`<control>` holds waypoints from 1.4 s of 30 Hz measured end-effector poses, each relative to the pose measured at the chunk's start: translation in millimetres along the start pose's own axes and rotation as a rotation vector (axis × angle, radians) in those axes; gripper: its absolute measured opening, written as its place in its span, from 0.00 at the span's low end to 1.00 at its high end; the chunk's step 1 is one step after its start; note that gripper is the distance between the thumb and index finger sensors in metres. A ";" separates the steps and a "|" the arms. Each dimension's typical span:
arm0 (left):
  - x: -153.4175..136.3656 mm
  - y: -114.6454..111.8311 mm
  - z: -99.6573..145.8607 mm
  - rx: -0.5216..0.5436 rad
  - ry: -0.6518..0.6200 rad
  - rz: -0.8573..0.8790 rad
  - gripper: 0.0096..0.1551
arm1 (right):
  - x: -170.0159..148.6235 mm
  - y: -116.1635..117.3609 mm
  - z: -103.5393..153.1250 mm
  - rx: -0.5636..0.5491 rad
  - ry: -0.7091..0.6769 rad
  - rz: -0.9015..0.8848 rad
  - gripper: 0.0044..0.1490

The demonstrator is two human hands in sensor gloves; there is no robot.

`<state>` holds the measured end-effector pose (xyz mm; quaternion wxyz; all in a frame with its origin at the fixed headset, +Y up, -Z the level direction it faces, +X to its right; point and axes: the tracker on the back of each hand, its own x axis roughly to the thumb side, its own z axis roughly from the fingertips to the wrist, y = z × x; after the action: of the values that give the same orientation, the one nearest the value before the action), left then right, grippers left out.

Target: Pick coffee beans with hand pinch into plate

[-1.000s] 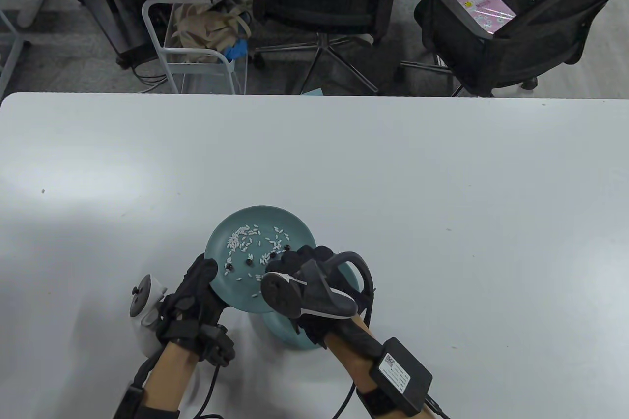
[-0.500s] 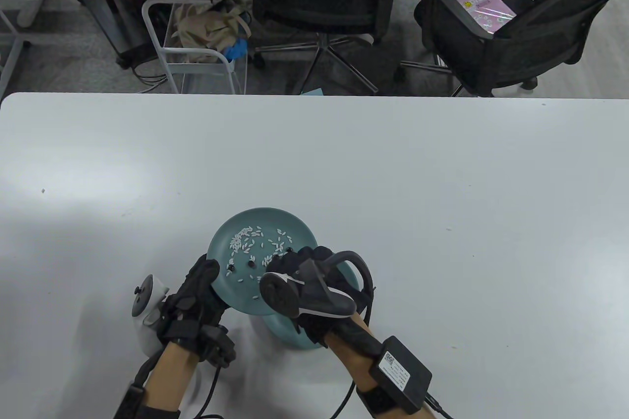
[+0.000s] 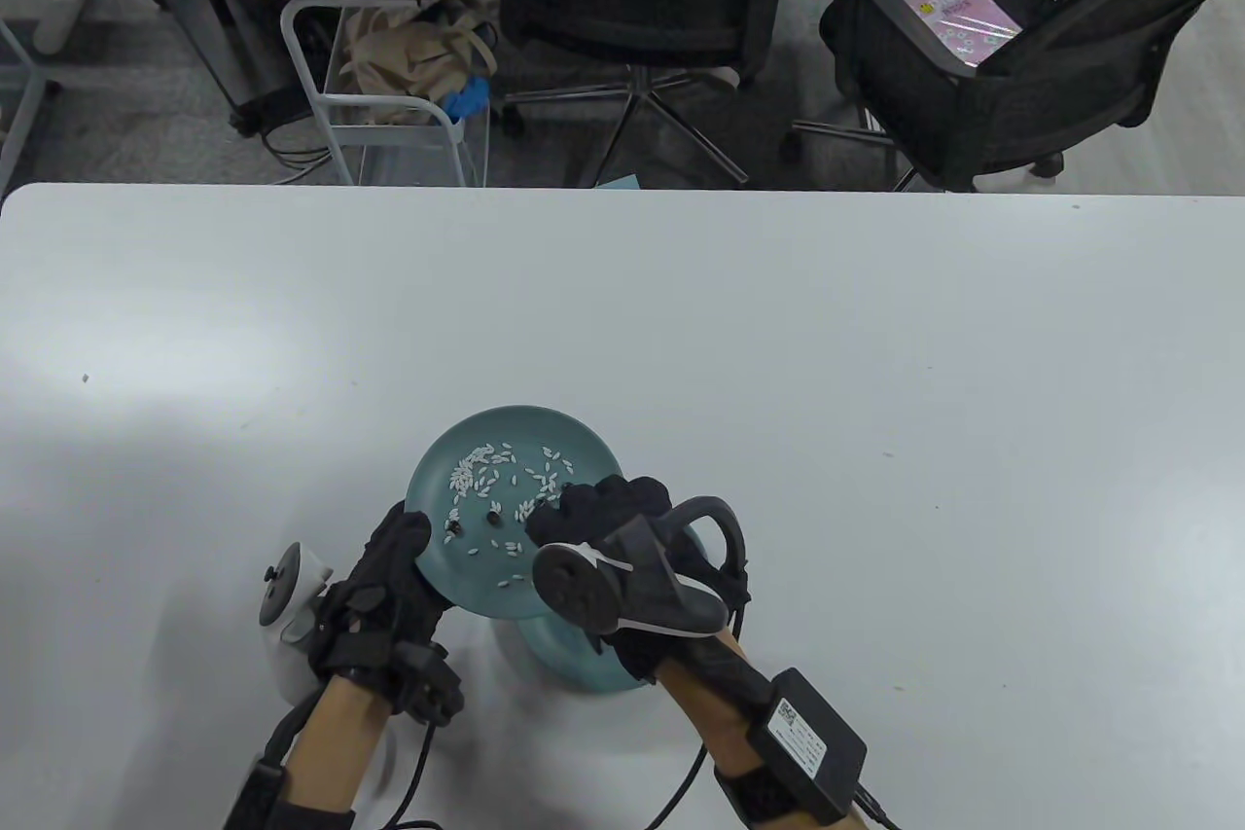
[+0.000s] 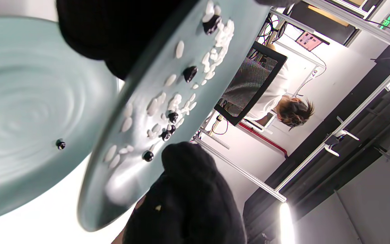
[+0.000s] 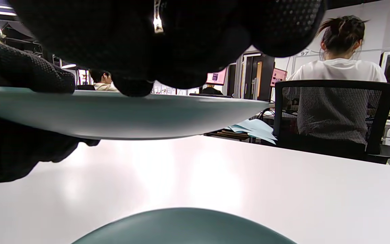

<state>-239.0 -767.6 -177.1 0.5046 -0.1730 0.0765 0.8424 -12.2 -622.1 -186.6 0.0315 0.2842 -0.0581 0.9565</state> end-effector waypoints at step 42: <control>16.4 17.9 5.9 0.049 -0.060 0.069 0.33 | -43.1 77.2 -2.3 0.417 0.211 -0.116 0.23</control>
<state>-263.1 -760.9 -178.5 0.4816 -0.1324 0.0879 0.8619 15.4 -699.5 -219.3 0.0327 0.1861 0.1606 0.9688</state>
